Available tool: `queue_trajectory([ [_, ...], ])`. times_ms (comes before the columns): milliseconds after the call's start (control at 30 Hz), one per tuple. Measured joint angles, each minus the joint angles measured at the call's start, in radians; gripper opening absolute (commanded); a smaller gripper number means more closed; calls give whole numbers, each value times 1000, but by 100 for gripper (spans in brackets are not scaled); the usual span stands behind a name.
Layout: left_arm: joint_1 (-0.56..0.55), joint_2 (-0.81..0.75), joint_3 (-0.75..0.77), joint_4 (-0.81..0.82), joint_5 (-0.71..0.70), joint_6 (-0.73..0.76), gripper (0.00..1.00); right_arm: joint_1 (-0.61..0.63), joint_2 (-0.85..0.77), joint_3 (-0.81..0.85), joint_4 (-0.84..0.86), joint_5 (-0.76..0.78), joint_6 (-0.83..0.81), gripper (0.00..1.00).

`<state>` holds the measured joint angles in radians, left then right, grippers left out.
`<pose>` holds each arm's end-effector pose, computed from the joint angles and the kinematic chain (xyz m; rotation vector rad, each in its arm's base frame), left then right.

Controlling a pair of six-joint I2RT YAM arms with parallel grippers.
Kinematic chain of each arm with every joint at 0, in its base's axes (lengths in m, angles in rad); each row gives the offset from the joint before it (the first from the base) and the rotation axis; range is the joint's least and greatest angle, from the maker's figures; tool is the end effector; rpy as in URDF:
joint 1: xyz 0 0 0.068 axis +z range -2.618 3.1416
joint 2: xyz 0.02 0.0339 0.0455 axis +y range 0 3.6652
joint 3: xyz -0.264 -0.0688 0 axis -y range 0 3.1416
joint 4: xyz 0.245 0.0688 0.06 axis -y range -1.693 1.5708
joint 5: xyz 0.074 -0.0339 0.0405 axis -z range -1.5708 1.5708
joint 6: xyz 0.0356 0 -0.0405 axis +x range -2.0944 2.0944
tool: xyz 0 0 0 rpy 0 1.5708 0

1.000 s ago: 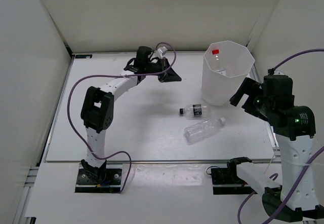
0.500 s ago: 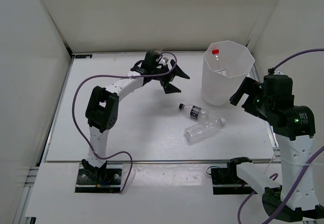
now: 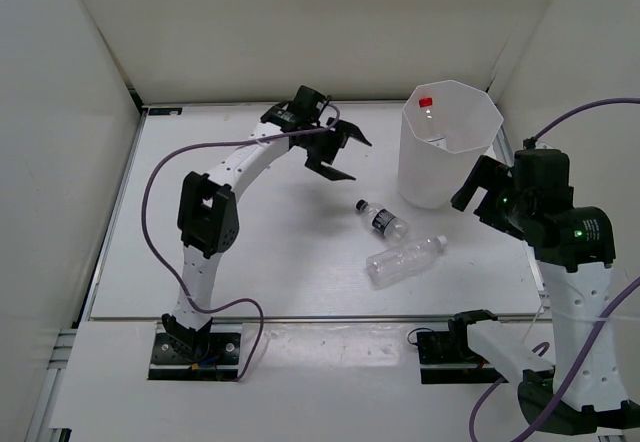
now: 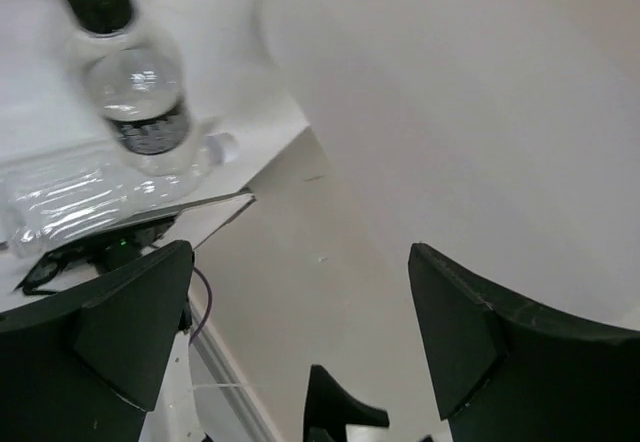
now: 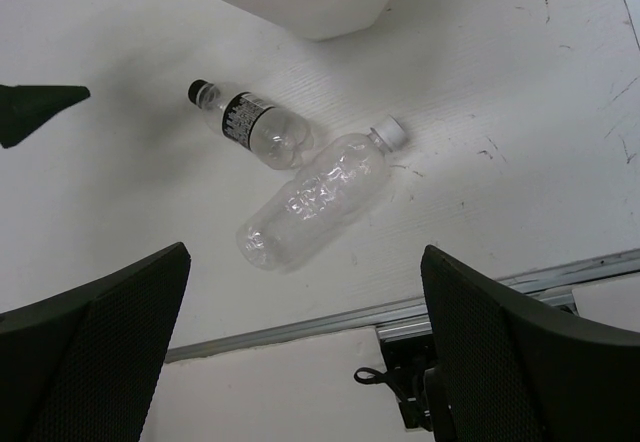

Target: Put the plastic bottles in the bin

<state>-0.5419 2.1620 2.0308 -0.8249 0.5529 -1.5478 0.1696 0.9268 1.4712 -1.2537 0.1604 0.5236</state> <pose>0.3999 -0.2626 0.2749 1.1063 -2.5237 1.1443 0.1220 0.0151 0.4317 0.4831 2.2239 0.1831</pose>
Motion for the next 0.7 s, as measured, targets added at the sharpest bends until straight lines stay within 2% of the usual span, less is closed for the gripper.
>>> queue_trajectory([
  [267, -72, 185, 53, -217, -15, -5, 100, 0, -13, -24, 2, -3, 1, 100],
  [467, -98, 227, 36, -256, -22, 19, 100, 0, -22, -39, 0, -3, 0, 100],
  [700, -116, 264, 68, -226, -18, 24, 100, 0, -27, -41, 0, -2, -8, 100],
])
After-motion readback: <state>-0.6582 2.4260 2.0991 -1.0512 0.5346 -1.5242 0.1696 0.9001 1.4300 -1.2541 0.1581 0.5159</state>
